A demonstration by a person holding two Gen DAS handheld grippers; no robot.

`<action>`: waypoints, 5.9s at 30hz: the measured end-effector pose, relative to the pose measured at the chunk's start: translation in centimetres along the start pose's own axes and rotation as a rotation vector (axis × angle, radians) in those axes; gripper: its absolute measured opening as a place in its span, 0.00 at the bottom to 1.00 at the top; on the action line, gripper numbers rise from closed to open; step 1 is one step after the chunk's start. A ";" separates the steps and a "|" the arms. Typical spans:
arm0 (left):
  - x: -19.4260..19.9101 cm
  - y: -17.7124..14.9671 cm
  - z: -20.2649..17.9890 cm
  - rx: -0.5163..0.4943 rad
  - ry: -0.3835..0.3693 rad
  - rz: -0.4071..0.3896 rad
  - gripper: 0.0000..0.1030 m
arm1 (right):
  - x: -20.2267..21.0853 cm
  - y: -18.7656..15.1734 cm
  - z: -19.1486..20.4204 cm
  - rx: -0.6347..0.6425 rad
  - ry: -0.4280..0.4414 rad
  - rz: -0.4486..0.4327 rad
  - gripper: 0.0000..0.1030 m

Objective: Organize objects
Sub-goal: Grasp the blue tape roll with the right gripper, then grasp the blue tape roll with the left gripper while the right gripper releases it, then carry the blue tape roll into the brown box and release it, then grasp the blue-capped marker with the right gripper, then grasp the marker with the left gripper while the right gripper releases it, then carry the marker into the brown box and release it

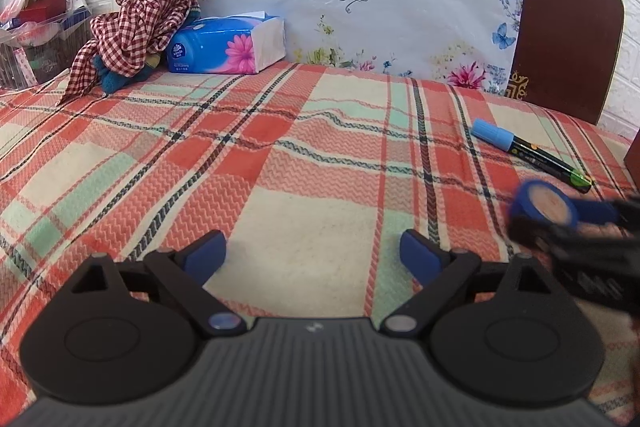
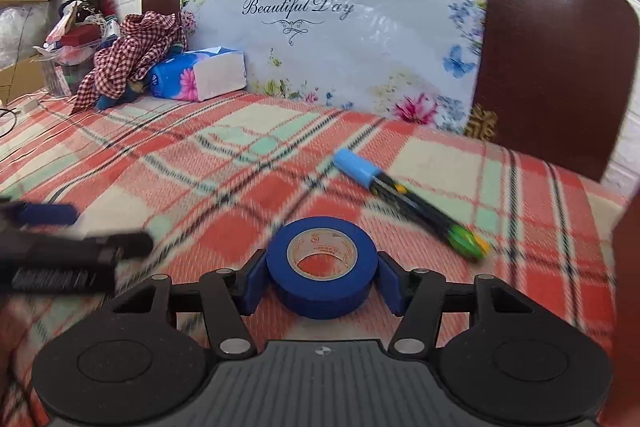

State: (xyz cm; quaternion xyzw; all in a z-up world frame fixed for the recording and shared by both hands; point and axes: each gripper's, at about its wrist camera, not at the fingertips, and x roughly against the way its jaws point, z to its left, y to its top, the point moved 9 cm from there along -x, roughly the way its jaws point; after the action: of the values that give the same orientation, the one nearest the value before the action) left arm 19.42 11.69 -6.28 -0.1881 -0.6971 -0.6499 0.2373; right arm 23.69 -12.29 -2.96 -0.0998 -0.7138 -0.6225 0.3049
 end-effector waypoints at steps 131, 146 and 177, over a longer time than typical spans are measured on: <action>-0.4 -0.2 -6.6 -0.116 -0.047 0.005 0.96 | 15.3 -10.2 -5.0 0.014 -0.101 0.061 0.16; 10.0 -4.0 -18.9 -0.081 -0.435 0.355 0.57 | 18.0 -12.4 -6.4 -0.182 -0.087 0.036 0.17; 14.9 8.4 -44.6 -0.504 -0.654 -0.026 0.24 | 19.5 -2.7 -22.4 -0.436 -0.245 -0.425 0.20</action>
State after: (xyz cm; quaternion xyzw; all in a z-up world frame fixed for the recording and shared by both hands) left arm 15.89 -32.68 11.11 -0.4281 -0.5569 -0.7093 -0.0584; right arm 13.74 -38.73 6.65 -0.0859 -0.5998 -0.7939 0.0513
